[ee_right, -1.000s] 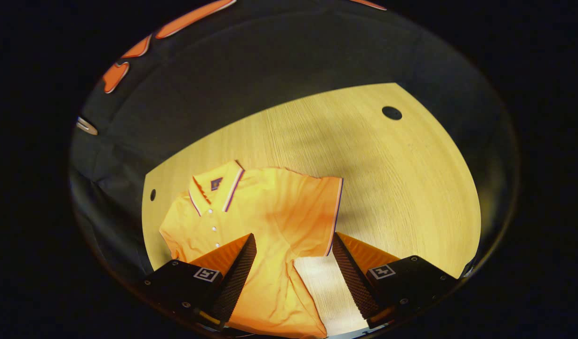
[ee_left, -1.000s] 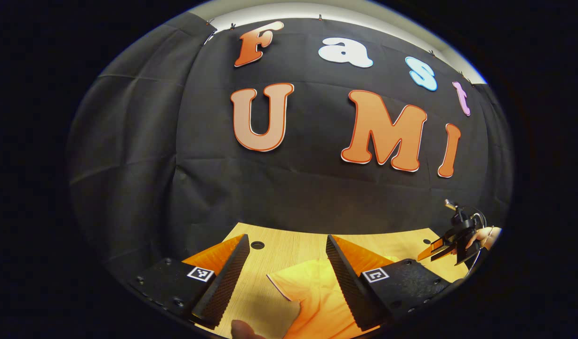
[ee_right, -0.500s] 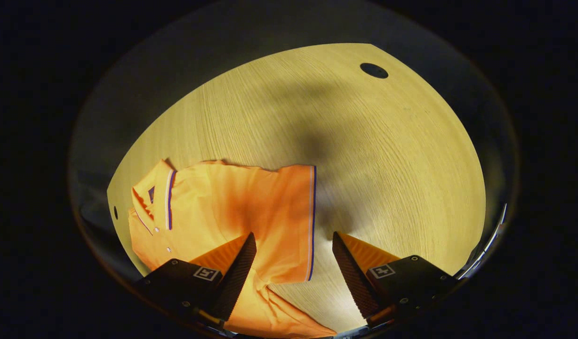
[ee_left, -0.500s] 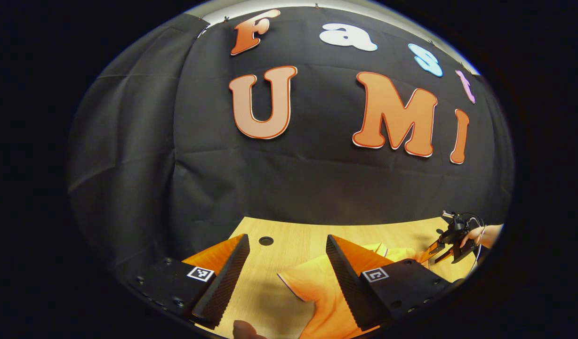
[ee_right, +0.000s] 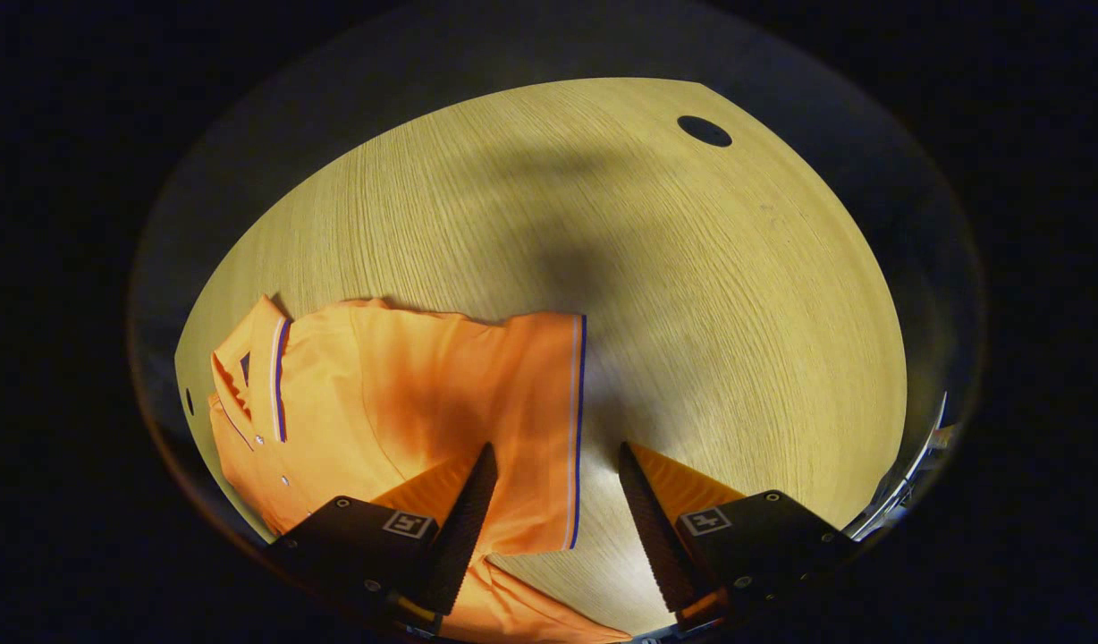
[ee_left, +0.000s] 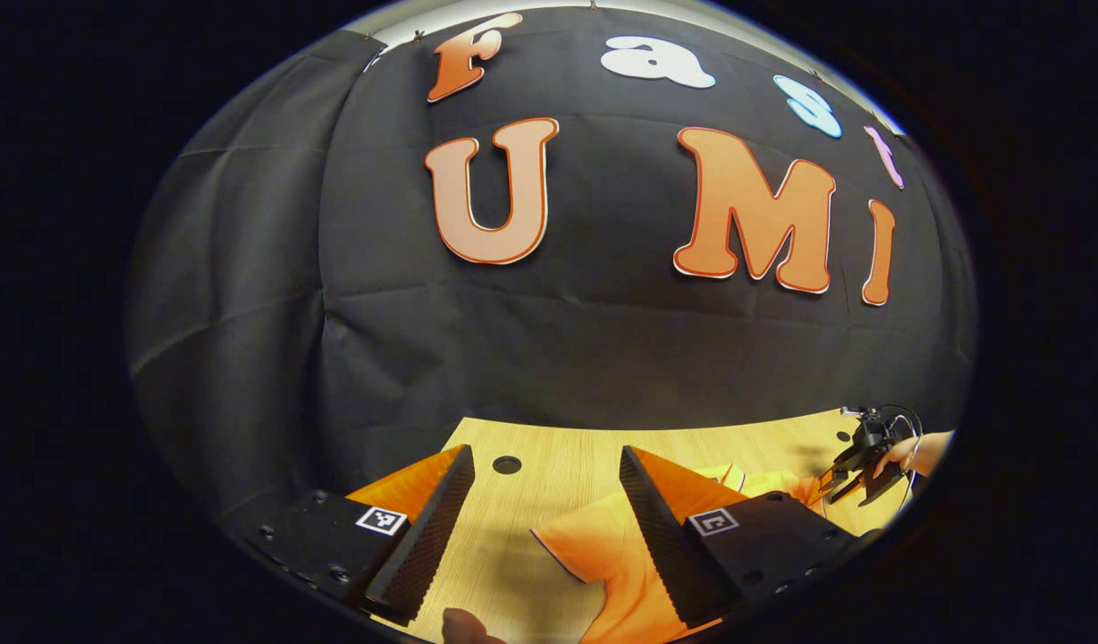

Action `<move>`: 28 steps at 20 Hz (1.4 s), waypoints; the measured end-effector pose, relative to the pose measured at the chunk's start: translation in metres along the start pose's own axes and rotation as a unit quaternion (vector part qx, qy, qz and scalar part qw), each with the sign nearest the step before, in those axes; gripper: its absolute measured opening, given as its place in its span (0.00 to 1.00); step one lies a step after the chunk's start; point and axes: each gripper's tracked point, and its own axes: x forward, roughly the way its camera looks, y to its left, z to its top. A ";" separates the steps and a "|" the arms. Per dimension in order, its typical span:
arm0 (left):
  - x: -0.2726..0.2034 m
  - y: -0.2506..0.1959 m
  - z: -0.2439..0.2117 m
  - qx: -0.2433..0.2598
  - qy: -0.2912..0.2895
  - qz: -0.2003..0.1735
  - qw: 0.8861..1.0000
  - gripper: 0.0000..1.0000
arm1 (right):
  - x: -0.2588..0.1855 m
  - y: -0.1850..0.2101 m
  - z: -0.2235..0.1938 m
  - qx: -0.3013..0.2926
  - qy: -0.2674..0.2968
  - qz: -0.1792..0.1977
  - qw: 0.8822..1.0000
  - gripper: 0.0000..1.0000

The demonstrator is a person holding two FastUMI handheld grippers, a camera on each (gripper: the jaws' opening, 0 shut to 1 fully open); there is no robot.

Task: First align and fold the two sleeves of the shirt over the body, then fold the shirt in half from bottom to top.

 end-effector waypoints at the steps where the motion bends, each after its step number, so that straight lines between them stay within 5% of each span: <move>1: 0.000 -0.001 0.001 -0.004 -0.002 -0.004 1.000 0.98 | -0.001 0.001 0.000 0.003 0.000 -0.001 1.000 0.84; 3: 0.004 -0.002 -0.001 -0.010 -0.001 -0.008 1.000 0.98 | 0.000 0.006 -0.002 0.012 -0.003 -0.002 1.000 0.76; 4: 0.006 -0.003 -0.003 -0.011 0.001 -0.011 1.000 0.98 | 0.001 0.009 -0.002 0.019 -0.005 -0.003 1.000 0.58; 9: 0.012 -0.001 -0.008 -0.027 0.010 -0.019 0.999 0.98 | 0.000 0.018 0.002 -0.007 -0.033 0.003 0.999 0.09; 13: 0.006 0.017 -0.014 -0.028 0.013 -0.012 0.999 0.98 | -0.003 0.019 0.010 -0.016 -0.070 0.006 0.997 0.08; 14: 0.003 0.023 -0.014 -0.027 0.012 -0.009 1.000 0.98 | -0.005 0.022 0.016 -0.007 -0.080 0.004 0.997 0.00; 22: -0.012 0.049 -0.009 -0.037 -0.001 -0.009 0.999 0.98 | -0.056 0.040 0.012 -0.039 -0.124 0.029 0.991 0.00; 28: -0.022 0.062 -0.014 -0.049 -0.001 -0.024 0.999 0.98 | -0.098 0.091 -0.001 -0.094 -0.165 0.057 0.980 0.00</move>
